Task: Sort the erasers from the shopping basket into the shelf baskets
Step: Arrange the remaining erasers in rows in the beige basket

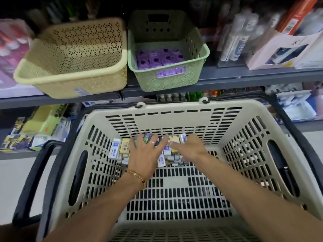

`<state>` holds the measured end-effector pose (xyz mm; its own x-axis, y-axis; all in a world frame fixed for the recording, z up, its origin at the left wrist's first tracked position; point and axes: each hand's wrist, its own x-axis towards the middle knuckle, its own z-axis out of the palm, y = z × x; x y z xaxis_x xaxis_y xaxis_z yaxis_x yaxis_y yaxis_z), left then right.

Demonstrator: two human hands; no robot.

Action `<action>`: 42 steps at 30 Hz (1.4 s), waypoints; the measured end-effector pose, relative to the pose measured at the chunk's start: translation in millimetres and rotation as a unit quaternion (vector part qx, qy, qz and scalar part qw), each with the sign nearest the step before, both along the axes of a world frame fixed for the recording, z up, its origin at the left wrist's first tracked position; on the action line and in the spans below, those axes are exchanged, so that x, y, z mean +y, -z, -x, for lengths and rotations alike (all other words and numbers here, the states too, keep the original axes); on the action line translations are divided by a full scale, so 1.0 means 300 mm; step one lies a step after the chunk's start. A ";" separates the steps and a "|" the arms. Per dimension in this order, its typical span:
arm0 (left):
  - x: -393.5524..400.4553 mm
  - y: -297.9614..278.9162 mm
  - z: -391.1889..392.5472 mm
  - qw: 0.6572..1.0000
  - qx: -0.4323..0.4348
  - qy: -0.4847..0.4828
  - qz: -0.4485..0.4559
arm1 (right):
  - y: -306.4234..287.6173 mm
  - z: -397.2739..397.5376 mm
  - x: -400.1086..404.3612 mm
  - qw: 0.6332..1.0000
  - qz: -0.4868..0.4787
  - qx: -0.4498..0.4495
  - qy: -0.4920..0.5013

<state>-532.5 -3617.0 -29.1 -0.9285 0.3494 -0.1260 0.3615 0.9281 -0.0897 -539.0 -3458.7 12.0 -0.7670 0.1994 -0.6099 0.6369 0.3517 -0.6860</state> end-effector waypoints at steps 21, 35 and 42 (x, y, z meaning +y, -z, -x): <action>-0.252 -0.122 0.068 0.973 0.027 0.089 -0.211 | -0.033 -0.027 -0.044 0.954 0.281 -0.024 0.099; -0.428 -0.516 0.050 0.586 -0.304 -0.244 -0.710 | -0.409 -0.001 -0.260 0.870 0.467 0.156 0.021; -0.645 -0.638 0.122 0.608 -0.284 -0.220 -0.708 | -0.623 0.228 -0.525 0.923 0.286 0.241 -0.085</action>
<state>-569.0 -3810.4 162.3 -0.9183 0.2148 -0.3326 -0.3507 -0.0512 0.9351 -607.5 -3616.2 198.9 -0.9676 -0.1982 -0.1567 0.1769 -0.0889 -0.9802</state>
